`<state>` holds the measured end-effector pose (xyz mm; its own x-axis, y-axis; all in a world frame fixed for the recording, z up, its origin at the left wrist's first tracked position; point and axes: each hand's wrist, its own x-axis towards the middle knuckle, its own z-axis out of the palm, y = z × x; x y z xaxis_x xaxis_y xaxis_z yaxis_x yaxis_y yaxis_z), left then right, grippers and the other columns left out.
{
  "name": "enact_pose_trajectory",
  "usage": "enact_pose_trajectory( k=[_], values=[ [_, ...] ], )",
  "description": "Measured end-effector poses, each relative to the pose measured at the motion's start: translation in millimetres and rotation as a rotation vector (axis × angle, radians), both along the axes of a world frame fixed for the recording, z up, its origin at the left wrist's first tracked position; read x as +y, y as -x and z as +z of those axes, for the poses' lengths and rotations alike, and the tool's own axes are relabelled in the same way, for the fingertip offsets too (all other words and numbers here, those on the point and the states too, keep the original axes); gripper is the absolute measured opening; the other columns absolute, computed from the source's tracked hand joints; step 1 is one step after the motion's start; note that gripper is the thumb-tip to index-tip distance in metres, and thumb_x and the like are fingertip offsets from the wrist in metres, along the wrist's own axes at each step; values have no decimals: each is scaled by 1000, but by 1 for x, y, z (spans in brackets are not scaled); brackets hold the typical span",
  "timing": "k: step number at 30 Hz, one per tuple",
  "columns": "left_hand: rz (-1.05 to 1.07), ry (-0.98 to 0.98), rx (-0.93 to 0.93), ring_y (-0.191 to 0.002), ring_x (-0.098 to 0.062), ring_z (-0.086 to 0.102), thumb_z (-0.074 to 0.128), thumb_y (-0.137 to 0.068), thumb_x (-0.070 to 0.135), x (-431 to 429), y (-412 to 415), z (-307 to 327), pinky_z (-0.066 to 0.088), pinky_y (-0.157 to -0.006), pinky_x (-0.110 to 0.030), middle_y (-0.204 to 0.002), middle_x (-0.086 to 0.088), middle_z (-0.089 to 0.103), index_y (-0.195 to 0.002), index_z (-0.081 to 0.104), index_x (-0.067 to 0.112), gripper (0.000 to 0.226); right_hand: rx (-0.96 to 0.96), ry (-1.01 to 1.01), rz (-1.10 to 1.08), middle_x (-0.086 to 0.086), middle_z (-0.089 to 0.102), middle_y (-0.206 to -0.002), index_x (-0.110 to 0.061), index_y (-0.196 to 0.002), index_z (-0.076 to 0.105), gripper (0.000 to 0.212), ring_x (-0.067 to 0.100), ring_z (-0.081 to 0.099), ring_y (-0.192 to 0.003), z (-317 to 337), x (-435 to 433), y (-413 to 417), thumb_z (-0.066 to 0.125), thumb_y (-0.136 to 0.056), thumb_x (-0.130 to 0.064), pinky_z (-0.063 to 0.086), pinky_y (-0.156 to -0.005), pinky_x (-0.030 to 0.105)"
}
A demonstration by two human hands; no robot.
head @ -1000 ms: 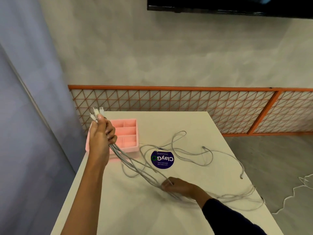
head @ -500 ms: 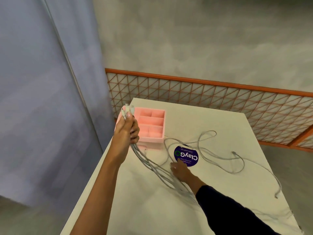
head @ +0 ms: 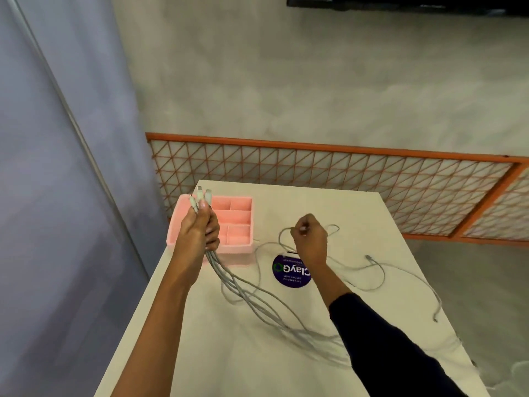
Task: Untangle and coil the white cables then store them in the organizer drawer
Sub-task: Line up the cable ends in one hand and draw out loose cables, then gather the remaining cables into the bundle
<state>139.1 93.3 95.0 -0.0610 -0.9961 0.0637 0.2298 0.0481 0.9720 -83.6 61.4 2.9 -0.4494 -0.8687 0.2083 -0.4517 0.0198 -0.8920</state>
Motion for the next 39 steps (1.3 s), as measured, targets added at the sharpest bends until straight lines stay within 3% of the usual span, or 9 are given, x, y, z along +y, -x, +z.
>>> enact_pose_trajectory(
  k=[4, 9, 15, 19, 21, 23, 26, 31, 39],
  values=[
    [-34, 60, -35, -42, -3, 26, 30, -104, 33, -2, 12, 7, 25, -40, -14, -53, 8, 36, -70, 36, 14, 39, -71, 308, 86, -5, 58, -73, -15, -82, 56, 18, 5, 54, -64, 113, -19, 18, 61, -80, 2, 43, -62, 10],
    [-51, 86, -100, -45, -5, 34, 31, -103, 35, -1, 25, 14, 31, -42, -14, -58, 5, 44, -72, 42, 14, 40, -247, 591, 129, 5, 66, -94, -18, -89, 58, 11, 18, 66, -85, 202, -17, 35, 65, -87, -10, 57, -76, 29],
    [-24, 48, -154, -51, -6, 45, 33, -103, 39, 1, 32, 13, 36, -45, -17, -63, 2, 53, -75, 48, 14, 40, -40, 236, 114, 1, 67, -86, -5, -91, 64, 13, 16, 66, -80, 176, -17, 38, 72, -82, -9, 56, -80, 32],
    [-32, 44, -146, -55, -7, 52, 33, -102, 39, 3, 32, 15, 41, -49, -18, -67, -1, 58, -83, 50, 7, 41, -208, 278, 137, 13, 66, -93, -5, -99, 53, 9, 25, 71, -76, 173, -15, 28, 58, -93, -9, 58, -70, 34],
    [-50, 46, -131, -58, -8, 56, 33, -102, 38, 4, 31, 15, 43, -50, -19, -72, -4, 61, -91, 51, 4, 40, -199, 313, 151, 13, 65, -92, -5, -103, 52, 9, 20, 69, -70, 179, -12, 23, 53, -96, -10, 54, -61, 24],
    [-64, 55, -105, -62, -11, 59, 33, -102, 36, 5, 31, 15, 45, -51, -21, -75, -6, 64, -98, 50, 3, 37, -161, 291, 256, 12, 62, -91, -2, -114, 53, 18, 12, 64, -70, 188, -5, 19, 47, -99, -10, 51, -61, 16],
    [-67, 62, -99, -69, -13, 63, 33, -103, 34, 6, 34, 16, 50, -56, -23, -79, -7, 66, -101, 50, 4, 35, -189, 121, 590, 5, 58, -82, 0, -124, 54, 28, 11, 59, -66, 189, 6, 12, 50, -98, -8, 53, -67, 23],
    [-83, 76, -90, -79, -16, 67, 34, -103, 28, 12, 42, 17, 55, -63, -21, -85, -7, 67, -108, 50, 7, 26, -92, -85, 809, 7, 67, -81, 2, -115, 58, 27, 9, 60, -61, 165, 16, -10, 62, -89, -7, 42, -57, 18],
    [-99, 50, -118, -83, -16, 73, 27, -104, 37, 17, 43, 18, 54, -69, -14, -101, -5, 71, -120, 46, 28, 26, -148, -132, 813, 3, 63, -80, 5, -107, 59, 22, 12, 65, -67, 149, 20, -35, 64, -89, -7, 53, -64, 20]
  ],
)
